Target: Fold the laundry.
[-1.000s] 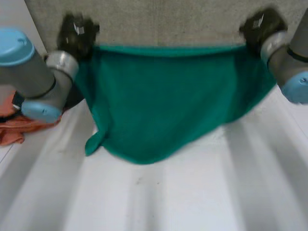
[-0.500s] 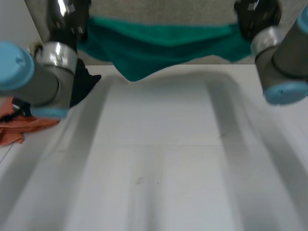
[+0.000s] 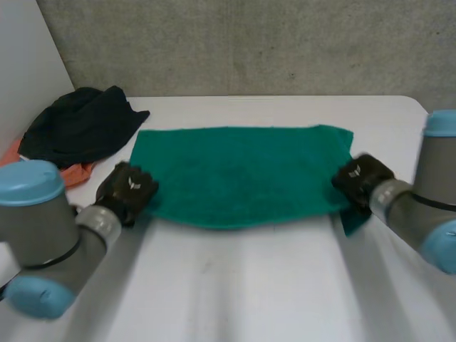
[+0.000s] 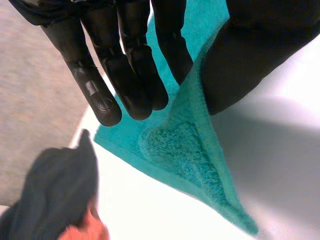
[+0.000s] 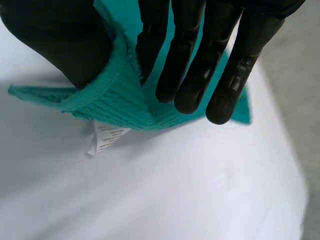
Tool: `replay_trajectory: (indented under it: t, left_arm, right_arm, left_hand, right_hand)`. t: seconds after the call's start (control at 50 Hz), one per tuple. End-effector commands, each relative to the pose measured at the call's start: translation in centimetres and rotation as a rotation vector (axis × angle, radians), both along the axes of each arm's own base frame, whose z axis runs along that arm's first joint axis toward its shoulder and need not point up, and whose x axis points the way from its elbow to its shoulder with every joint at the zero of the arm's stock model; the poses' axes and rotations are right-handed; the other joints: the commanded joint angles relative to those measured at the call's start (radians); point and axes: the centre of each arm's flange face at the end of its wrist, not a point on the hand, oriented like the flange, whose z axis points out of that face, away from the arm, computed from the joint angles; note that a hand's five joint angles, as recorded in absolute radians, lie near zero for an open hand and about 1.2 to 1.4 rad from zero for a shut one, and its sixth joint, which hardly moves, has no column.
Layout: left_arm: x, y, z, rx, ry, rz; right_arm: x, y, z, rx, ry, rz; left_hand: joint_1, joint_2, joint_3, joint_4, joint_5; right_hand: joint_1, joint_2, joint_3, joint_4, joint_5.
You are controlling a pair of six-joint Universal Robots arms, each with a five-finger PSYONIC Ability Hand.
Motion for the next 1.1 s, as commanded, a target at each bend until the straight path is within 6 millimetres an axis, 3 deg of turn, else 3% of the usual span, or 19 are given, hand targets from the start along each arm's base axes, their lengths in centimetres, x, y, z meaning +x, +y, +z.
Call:
replay_trajectory:
  t: [0.02, 0.06, 0.14, 0.26, 0.32, 0.44, 0.7, 0.8, 0.98, 1.08, 1.1]
  left_arm:
    - [2.9, 7.1, 0.6, 0.256, -0.214, -0.05]
    - [3.0, 7.7, 0.7, 0.298, -0.236, -0.063]
    - [2.5, 6.0, 1.6, 0.226, -0.22, -0.057]
    - [0.8, 0.7, 1.0, 0.037, -0.174, -0.016]
    - [-0.1, -2.0, 1.1, -0.065, -0.141, 0.023]
    - [-1.9, -5.4, 0.0, -0.174, -0.1, 0.032]
    - [-5.5, -12.0, -1.6, -0.394, -0.01, 0.024]
    - [-6.1, -13.6, -2.5, -0.43, 0.005, 0.026]
    - [-6.8, -15.0, -3.2, -0.47, 0.036, 0.016]
    - [-6.8, -14.7, -2.4, -0.47, 0.053, 0.02]
    - [-6.7, -14.7, -1.2, -0.487, 0.069, 0.023]
  right_arm:
    - [-4.6, 5.0, 1.8, 0.262, 0.187, -0.011]
    - [-4.9, 4.9, 2.2, 0.244, 0.197, -0.003]
    - [-5.0, 3.5, 2.6, 0.145, 0.197, -0.022]
    - [-4.2, -1.1, -0.3, 0.045, 0.191, -0.043]
    - [-3.9, -2.8, -0.2, -0.014, 0.2, -0.069]
    - [-2.8, -6.2, -0.4, -0.109, 0.215, -0.112]
    - [-0.8, -11.4, -1.8, -0.243, 0.11, -0.081]
    - [-0.3, -13.7, -1.9, -0.377, 0.076, -0.081]
    - [0.8, -15.3, -3.3, -0.475, 0.037, -0.011]
    - [0.8, -15.0, -2.5, -0.476, 0.021, -0.019]
    - [0.8, -15.0, -2.0, -0.487, 0.019, -0.019]
  left_hand:
    - [0.24, 0.194, 0.199, 0.193, 0.236]
    - [0.24, 0.194, 0.199, 0.193, 0.236]
    - [0.24, 0.194, 0.199, 0.193, 0.236]
    - [0.24, 0.194, 0.199, 0.193, 0.236]
    - [0.24, 0.194, 0.199, 0.193, 0.236]
    - [0.24, 0.194, 0.199, 0.193, 0.236]
    - [0.24, 0.194, 0.199, 0.193, 0.236]
    - [0.24, 0.194, 0.199, 0.193, 0.236]
    - [0.24, 0.194, 0.199, 0.193, 0.236]
    - [0.24, 0.194, 0.199, 0.193, 0.236]
    - [0.24, 0.194, 0.199, 0.193, 0.236]
  right_hand:
    - [0.398, 0.217, 0.212, 0.201, 0.224]
    - [0.398, 0.217, 0.212, 0.201, 0.224]
    - [0.398, 0.217, 0.212, 0.201, 0.224]
    - [0.398, 0.217, 0.212, 0.201, 0.224]
    - [0.398, 0.217, 0.212, 0.201, 0.224]
    - [0.398, 0.217, 0.212, 0.201, 0.224]
    - [0.398, 0.217, 0.212, 0.201, 0.224]
    - [0.398, 0.217, 0.212, 0.201, 0.224]
    - [0.398, 0.217, 0.212, 0.201, 0.224]
    - [0.398, 0.217, 0.212, 0.201, 0.224]
    - [0.398, 0.217, 0.212, 0.201, 0.224]
